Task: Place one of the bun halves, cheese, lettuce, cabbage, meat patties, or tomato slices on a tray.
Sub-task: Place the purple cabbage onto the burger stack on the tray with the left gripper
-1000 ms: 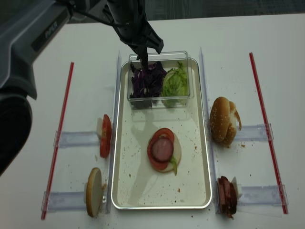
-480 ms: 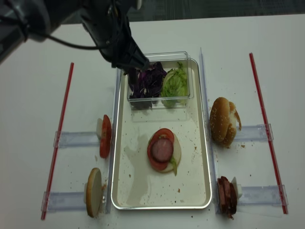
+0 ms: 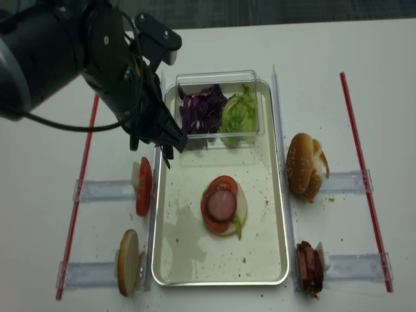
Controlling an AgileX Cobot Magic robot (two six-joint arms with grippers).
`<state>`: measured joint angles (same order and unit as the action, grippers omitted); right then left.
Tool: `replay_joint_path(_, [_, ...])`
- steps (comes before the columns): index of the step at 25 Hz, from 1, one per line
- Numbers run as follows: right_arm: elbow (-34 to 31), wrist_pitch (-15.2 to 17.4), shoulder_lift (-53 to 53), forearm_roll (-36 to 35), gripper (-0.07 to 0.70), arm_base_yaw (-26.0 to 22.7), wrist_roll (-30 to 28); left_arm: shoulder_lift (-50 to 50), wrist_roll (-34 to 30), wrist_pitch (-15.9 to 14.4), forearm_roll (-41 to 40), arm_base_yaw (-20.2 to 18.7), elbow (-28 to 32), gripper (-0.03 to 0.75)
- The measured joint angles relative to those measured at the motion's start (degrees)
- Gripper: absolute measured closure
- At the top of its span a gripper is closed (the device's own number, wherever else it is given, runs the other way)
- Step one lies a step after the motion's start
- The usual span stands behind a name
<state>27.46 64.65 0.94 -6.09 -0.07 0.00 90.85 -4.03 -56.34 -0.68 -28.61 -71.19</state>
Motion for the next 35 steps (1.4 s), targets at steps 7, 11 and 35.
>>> replay_joint_path(7, [0.0,0.0,0.0,0.0,-0.06,0.0,0.0,-0.1,-0.22,1.56,0.23,-6.8,0.12,0.722])
replay_joint_path(11, [0.0,0.0,0.0,0.0,-0.06,0.0,0.0,-0.1,-0.22,2.08,0.68,-11.84,0.12,0.722])
replay_joint_path(35, [0.0,0.0,0.0,0.0,-0.06,0.0,0.4,9.04,-0.03,6.33,2.93,-16.83,0.12,0.722])
